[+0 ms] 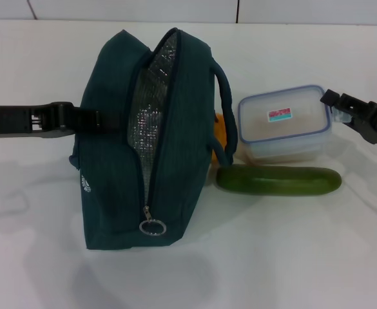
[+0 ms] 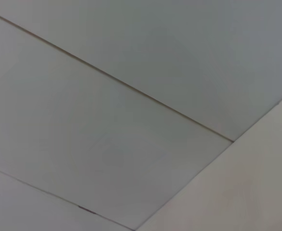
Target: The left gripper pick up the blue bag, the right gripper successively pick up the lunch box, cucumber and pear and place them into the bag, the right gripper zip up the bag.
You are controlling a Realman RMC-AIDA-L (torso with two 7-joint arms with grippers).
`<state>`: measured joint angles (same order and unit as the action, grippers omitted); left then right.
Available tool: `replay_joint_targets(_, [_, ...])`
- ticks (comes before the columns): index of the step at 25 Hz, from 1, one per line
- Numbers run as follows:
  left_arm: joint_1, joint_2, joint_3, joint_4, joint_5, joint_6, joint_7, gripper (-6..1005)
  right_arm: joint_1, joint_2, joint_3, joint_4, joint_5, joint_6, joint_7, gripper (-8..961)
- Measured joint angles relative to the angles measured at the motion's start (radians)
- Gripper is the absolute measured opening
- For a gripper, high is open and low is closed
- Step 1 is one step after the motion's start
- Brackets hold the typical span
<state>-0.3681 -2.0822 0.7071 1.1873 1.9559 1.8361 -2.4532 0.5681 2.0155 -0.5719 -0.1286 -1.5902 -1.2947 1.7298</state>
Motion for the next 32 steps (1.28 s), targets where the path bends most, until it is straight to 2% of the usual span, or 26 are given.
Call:
replay_joint_targets(4, [0.0, 0.0, 0.0, 0.0, 0.0, 0.0, 0.0, 39, 0.002, 0.0, 0.001, 0.013, 0.014, -0.001, 0.009, 379])
replay_joint_targets(10, [0.001, 0.001, 0.0, -0.003, 0.0, 0.0, 0.004, 39, 0.001, 0.0, -0.001, 0.014, 0.023, -0.011, 0.038, 302])
replay_joint_targets(23, [0.0, 0.002, 0.0, -0.012, 0.0, -0.002, 0.011, 39, 0.006, 0.0, -0.005, 0.018, 0.022, -0.047, 0.065, 262])
replay_joint_targets(28, [0.0, 0.002, 0.0, -0.012, 0.0, -0.002, 0.011, 39, 0.003, 0.0, 0.001, 0.023, 0.033, -0.052, 0.1, 126])
replay_joint_targets(32, [0.002, 0.002, 0.0, -0.012, 0.0, -0.001, 0.014, 39, -0.007, 0.002, 0.001, 0.03, 0.075, -0.059, 0.115, 104])
